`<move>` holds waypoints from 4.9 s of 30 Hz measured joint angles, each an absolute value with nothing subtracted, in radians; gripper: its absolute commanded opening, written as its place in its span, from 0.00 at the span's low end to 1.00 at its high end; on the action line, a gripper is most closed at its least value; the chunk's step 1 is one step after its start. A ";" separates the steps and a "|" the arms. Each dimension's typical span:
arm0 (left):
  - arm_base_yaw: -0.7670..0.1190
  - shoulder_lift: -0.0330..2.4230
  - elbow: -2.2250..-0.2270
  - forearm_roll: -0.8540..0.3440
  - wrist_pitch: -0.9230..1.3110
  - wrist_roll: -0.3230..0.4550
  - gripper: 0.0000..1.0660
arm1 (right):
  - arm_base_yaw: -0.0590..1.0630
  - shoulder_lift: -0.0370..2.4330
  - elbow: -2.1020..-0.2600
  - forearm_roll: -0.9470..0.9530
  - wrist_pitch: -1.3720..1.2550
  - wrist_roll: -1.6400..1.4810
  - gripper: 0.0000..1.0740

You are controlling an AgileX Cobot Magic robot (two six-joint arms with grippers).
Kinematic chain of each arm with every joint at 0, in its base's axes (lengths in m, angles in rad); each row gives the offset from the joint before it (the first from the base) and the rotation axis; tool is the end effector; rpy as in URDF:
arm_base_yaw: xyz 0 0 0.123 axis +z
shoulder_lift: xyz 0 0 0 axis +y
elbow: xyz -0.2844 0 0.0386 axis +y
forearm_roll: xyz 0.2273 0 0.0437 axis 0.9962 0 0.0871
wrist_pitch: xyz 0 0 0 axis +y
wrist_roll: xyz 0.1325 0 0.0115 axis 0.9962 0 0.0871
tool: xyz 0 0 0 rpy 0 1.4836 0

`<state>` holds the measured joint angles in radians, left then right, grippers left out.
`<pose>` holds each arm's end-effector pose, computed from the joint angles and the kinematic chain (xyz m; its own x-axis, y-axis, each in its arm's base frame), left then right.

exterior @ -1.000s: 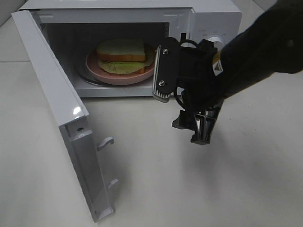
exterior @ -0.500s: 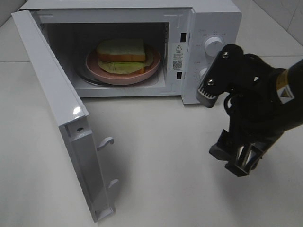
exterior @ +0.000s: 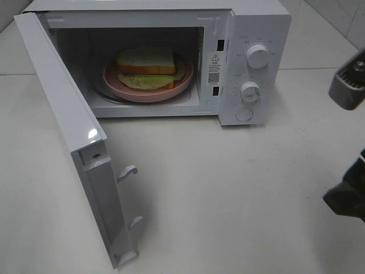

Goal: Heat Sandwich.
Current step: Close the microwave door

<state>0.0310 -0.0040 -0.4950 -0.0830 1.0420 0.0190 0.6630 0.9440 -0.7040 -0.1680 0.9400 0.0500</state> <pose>0.0136 -0.0091 0.2493 -0.4393 -0.0365 -0.8976 0.0233 0.9984 -0.0520 0.1348 0.0824 0.2478 -0.6687 -0.5846 -0.4595 -0.5942 0.7916 -0.1425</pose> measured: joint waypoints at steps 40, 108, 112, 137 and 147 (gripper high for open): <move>0.031 -0.004 -0.495 -0.083 1.042 0.019 0.95 | 0.175 0.131 -0.510 -0.021 1.031 0.021 0.71; 0.031 -0.004 -0.495 -0.083 1.042 0.019 0.91 | 0.042 -0.004 -0.505 -0.021 1.033 0.000 0.71; 0.031 0.006 -0.512 -0.083 1.036 0.015 0.84 | 0.042 -0.004 -0.505 -0.021 1.033 0.000 0.71; 0.031 0.408 -0.381 -0.097 0.477 0.015 0.00 | 0.042 -0.004 -0.505 -0.021 1.033 0.000 0.71; 0.031 0.568 -0.270 -0.077 0.151 0.015 0.00 | 0.042 -0.004 -0.505 -0.021 1.033 0.000 0.71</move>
<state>0.0310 0.5680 -0.2700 -0.0770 0.1510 0.0150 0.0420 -0.0040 -0.5050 -0.0210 1.0330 0.0000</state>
